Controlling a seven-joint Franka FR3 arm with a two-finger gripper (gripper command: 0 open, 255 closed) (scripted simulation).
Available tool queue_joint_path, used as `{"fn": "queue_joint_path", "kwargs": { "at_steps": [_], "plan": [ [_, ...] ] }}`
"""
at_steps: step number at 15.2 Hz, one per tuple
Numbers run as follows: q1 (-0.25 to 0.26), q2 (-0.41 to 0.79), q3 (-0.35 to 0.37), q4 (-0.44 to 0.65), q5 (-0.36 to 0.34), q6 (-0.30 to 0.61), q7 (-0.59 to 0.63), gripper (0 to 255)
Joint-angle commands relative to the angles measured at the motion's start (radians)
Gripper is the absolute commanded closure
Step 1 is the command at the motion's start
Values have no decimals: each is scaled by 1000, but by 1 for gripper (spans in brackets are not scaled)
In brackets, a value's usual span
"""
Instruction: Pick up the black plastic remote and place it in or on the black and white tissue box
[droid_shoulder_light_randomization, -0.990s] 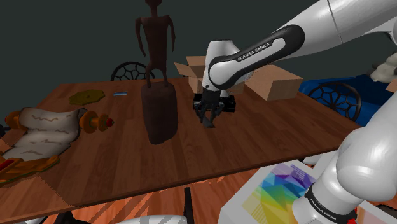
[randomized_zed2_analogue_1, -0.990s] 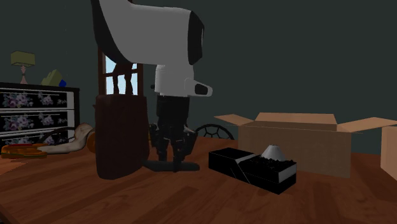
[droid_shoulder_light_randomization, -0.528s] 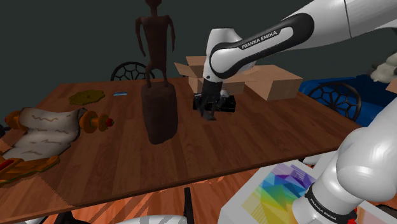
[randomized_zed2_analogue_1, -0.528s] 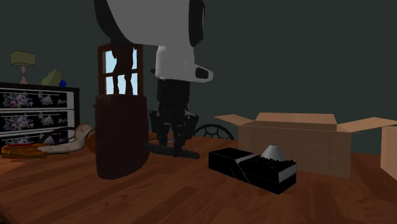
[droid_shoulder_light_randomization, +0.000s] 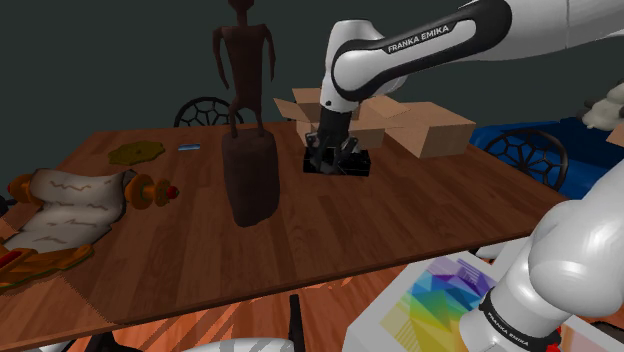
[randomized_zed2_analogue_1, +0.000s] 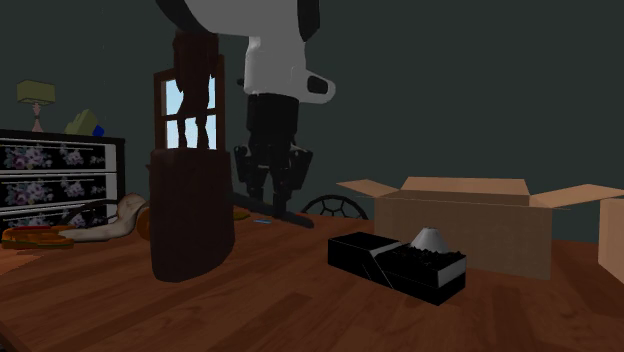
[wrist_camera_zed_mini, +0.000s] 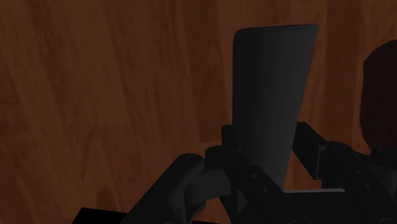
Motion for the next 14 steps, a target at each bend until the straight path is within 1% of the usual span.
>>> {"fn": "queue_joint_path", "kwargs": {
  "at_steps": [1, 4, 9, 14],
  "plan": [
    [1, -10, 0, 19, 0, -29, 3, 255],
    [0, -19, -1, 47, 0, -66, 5, 255],
    [-49, 69, -62, 137, -16, -76, -97, 255],
    [-97, 176, -115, 257, -21, -97, -194, 255]
  ]
}}
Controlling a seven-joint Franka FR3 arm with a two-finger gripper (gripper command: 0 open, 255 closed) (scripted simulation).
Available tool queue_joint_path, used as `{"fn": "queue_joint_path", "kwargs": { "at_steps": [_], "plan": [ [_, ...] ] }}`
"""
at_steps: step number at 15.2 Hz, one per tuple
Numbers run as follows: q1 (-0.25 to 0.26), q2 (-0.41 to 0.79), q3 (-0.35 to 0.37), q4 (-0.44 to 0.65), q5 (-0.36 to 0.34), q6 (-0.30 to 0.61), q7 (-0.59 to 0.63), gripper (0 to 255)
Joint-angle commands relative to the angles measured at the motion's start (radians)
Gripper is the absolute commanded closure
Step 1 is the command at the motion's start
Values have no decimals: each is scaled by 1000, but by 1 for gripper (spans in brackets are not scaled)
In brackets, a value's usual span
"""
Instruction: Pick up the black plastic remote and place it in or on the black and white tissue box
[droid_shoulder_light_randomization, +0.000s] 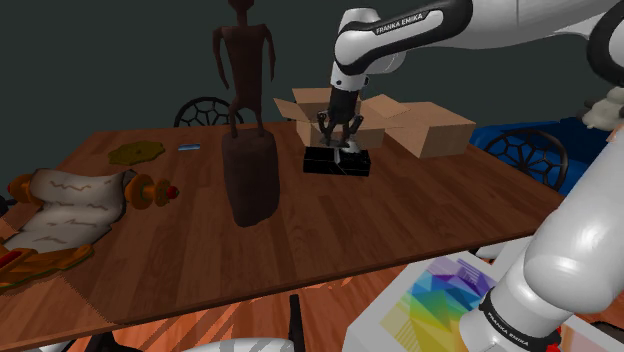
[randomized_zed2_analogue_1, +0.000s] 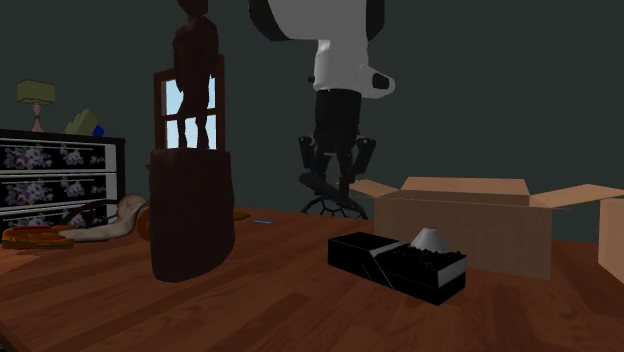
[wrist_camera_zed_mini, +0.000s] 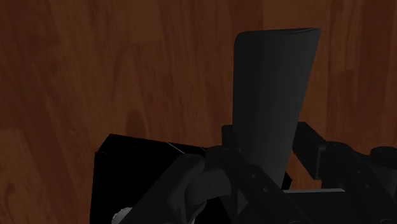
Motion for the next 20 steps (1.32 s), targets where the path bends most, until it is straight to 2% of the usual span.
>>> {"fn": "queue_joint_path", "kwargs": {
  "at_steps": [1, 9, 20],
  "plan": [
    [-20, 47, -21, 56, 0, -12, -41, 255],
    [-96, 248, -78, 312, 12, -78, -172, 255],
    [-96, 280, -76, 203, 18, 63, -185, 255]
  ]
}}
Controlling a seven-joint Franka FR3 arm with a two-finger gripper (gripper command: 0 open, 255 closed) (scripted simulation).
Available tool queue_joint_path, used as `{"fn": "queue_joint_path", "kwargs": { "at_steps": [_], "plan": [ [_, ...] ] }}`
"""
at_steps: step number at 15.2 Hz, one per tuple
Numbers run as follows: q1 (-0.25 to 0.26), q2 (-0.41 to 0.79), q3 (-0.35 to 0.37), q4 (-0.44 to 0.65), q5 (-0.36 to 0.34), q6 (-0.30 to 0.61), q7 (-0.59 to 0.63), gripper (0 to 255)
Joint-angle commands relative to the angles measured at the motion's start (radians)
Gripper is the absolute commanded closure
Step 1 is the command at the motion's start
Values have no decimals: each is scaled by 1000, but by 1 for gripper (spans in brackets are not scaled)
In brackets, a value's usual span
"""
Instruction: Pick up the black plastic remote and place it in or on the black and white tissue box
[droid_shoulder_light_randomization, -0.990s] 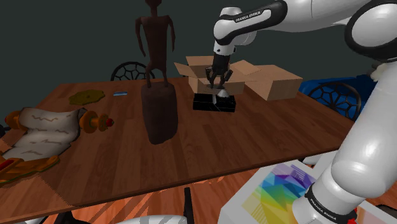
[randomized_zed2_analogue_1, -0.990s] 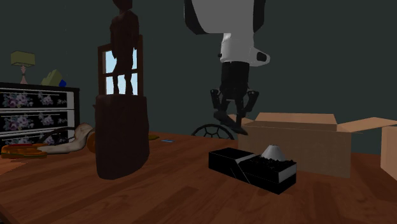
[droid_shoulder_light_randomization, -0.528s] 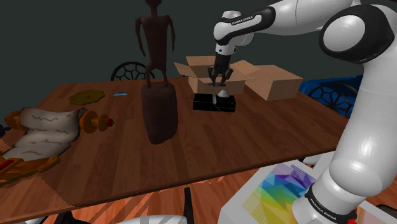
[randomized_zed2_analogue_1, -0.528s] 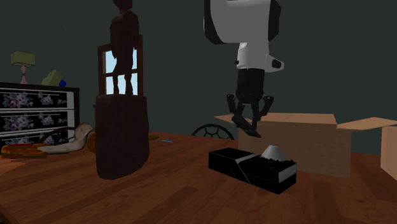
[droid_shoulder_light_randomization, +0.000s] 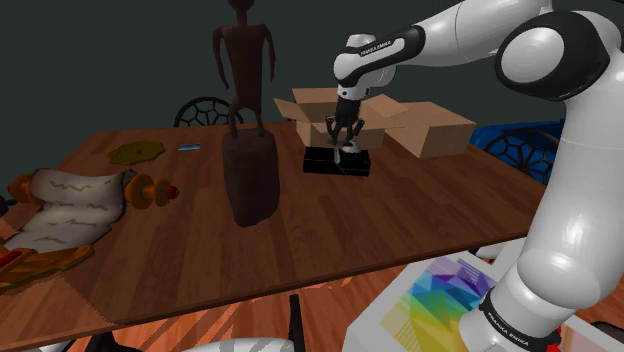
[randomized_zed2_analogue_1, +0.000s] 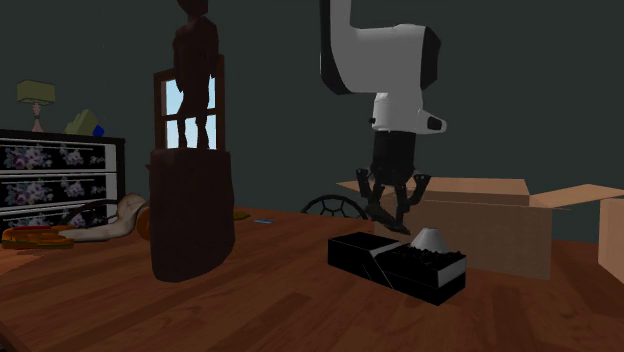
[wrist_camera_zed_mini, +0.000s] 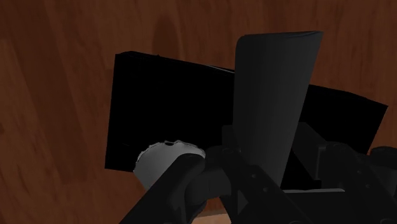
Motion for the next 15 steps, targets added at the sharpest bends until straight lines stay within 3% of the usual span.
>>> {"fn": "queue_joint_path", "kwargs": {
  "at_steps": [1, 8, 9, 15],
  "plan": [
    [0, 5, 0, -11, 1, 17, -2, 255],
    [0, 6, 0, -10, 1, 17, -2, 255],
    [0, 6, 0, -10, 1, 17, -2, 0],
    [-1, -4, -1, 10, -1, -13, -1, 0]
  ]
}}
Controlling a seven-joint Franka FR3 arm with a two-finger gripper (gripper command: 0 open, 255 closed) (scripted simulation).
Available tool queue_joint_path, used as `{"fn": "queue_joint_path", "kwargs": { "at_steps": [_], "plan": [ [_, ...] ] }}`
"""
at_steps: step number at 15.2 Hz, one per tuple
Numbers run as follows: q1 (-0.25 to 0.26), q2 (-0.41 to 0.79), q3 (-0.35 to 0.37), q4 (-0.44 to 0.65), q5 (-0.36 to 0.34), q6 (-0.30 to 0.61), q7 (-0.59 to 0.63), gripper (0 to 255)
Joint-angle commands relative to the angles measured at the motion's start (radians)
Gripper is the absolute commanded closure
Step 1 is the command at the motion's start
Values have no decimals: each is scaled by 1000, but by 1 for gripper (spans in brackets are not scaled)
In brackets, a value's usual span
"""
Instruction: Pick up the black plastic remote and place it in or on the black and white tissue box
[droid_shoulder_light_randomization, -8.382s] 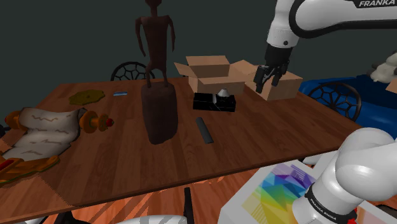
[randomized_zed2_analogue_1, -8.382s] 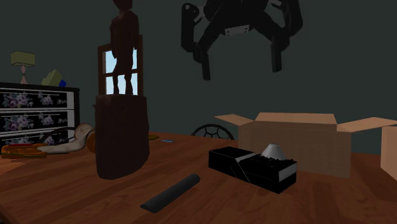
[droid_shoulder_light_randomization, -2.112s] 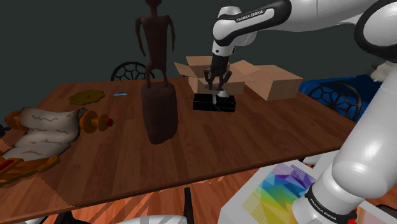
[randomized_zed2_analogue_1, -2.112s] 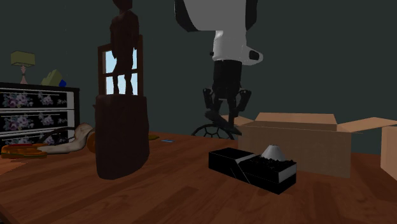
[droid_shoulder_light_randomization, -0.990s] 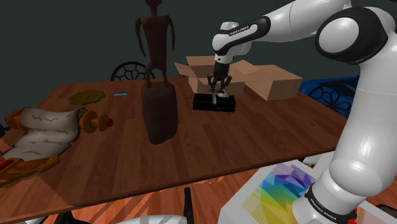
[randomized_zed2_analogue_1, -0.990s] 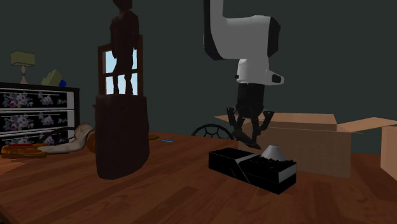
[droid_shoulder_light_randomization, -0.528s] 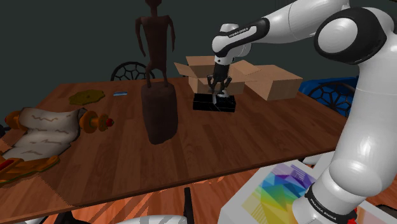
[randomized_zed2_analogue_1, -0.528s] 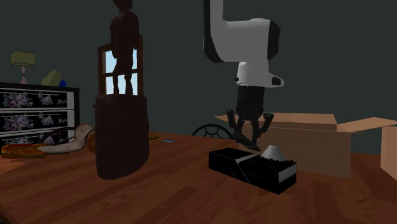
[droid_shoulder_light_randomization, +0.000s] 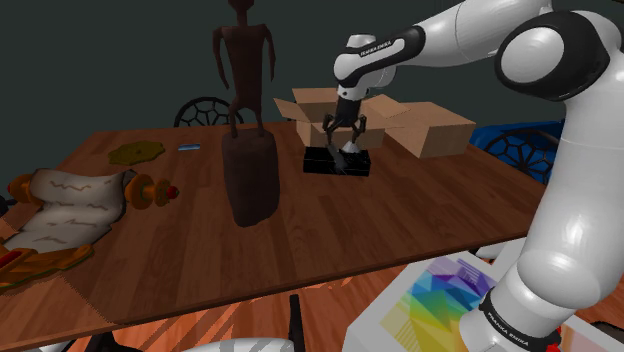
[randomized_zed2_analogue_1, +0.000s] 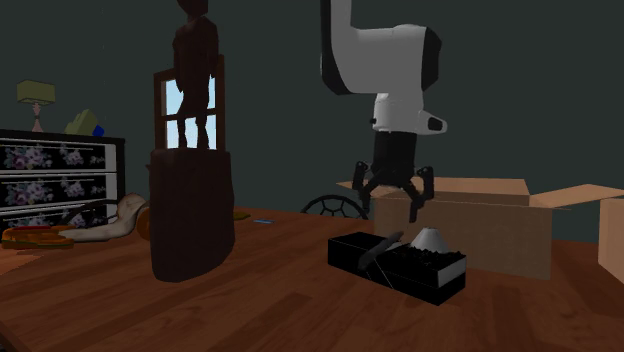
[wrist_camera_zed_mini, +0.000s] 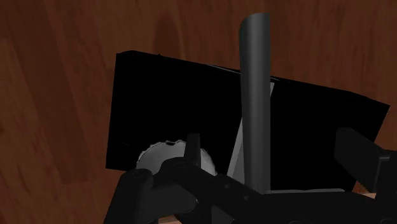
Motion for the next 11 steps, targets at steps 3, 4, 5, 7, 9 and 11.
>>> {"fn": "queue_joint_path", "kwargs": {
  "at_steps": [3, 4, 5, 7, 9, 11],
  "plan": [
    [-3, -26, -3, 75, -4, -102, 5, 0],
    [-3, -26, -3, 75, -4, -102, 5, 0],
    [-3, -27, -3, 75, -5, -102, 5, 0],
    [-3, -26, -3, 75, -4, -102, 5, 0],
    [-3, -26, -3, 75, -4, -102, 5, 0],
    [-3, -26, -3, 75, -4, -102, 5, 0]
  ]
}}
